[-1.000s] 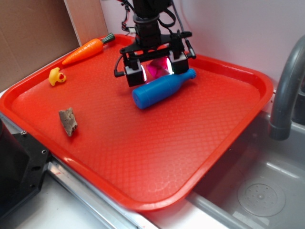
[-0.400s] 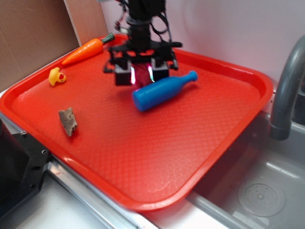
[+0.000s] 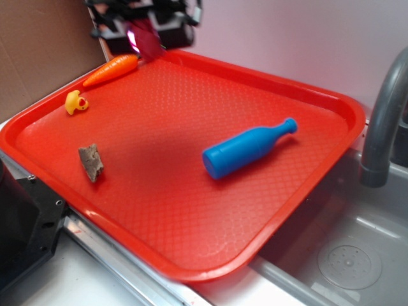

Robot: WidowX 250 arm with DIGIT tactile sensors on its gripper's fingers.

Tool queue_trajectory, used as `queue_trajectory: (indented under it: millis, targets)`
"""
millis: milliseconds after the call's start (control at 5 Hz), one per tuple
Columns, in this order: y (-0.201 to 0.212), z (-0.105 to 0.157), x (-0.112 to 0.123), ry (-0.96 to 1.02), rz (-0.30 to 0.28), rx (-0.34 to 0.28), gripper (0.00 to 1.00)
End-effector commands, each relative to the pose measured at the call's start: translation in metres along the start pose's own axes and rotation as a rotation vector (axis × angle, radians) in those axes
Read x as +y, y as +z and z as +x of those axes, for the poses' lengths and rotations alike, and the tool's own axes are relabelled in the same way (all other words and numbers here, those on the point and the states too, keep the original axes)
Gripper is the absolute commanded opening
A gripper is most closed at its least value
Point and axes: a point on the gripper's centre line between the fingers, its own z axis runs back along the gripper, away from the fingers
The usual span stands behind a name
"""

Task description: Grab the red paper.

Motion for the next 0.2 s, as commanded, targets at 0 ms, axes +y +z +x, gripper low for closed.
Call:
queue_trajectory:
  millis: [0]
  targets:
    - [0.1011, 0.0354, -0.0074, -0.058, -0.007, 0.052, 0.00]
